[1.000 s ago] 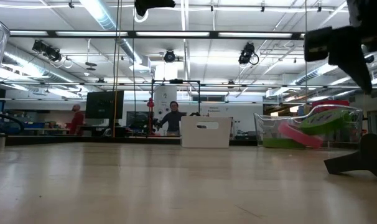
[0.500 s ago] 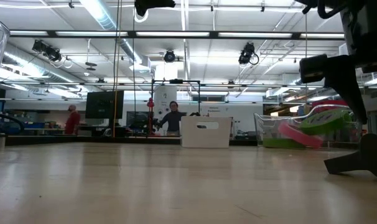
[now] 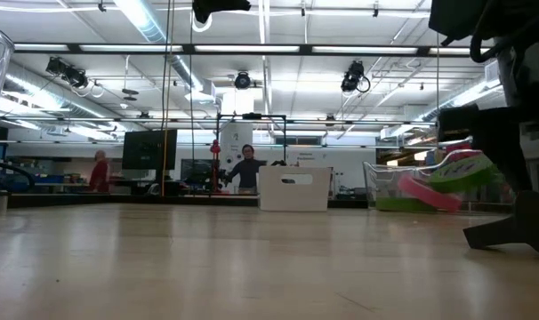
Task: Pick and place Stapler, Stapler remover, tape
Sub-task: Put the black stapler into the bottom transparent bin
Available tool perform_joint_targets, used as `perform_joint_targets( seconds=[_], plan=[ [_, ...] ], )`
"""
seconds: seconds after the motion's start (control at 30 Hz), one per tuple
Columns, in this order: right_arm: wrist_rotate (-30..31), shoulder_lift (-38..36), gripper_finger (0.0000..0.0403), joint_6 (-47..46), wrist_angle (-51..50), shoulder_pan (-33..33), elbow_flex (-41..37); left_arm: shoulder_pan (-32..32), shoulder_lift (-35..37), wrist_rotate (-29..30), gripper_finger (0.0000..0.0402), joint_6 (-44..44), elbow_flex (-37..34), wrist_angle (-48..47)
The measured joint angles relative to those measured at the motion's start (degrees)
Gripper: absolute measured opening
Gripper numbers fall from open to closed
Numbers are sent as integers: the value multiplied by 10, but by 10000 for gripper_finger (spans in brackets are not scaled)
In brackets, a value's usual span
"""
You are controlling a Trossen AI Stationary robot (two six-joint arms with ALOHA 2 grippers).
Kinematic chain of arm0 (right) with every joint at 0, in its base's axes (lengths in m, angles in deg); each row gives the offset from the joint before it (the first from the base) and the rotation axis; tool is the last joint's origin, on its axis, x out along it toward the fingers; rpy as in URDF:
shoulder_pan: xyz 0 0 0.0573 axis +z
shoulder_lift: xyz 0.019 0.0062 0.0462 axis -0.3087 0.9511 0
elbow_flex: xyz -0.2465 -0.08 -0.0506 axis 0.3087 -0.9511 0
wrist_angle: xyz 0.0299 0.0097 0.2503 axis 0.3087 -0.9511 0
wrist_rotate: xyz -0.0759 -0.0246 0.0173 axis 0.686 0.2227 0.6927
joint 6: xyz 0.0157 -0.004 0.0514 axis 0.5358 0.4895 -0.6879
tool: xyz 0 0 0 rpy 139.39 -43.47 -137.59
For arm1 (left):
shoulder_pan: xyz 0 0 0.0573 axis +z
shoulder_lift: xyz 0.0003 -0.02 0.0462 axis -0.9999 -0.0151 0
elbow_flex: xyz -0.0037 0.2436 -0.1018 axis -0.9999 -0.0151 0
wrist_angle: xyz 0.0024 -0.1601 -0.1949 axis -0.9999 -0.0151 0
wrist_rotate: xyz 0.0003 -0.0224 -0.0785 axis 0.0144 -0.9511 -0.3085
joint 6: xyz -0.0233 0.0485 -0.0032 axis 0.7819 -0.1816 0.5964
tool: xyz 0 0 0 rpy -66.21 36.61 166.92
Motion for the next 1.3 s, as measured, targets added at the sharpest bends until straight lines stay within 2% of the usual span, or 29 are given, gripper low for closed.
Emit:
perform_joint_targets(
  seconds=[0.27,0.37,0.47,0.73,1.0,1.3],
  plan=[
    [5,0,260,-2,32,0,-27,0,0,0,231,0,0,0],
    [4,0,246,0,34,0,-32,0,0,0,231,0,0,0],
    [1,0,217,0,35,0,-33,0,0,0,231,0,0,0],
    [-1,-1,108,-1,41,0,-33,0,0,0,231,0,0,0],
    [5,-4,107,-75,55,0,-33,0,0,0,231,0,0,0],
    [117,-57,107,-193,80,-16,-33,0,0,0,231,0,0,6]
  ],
)
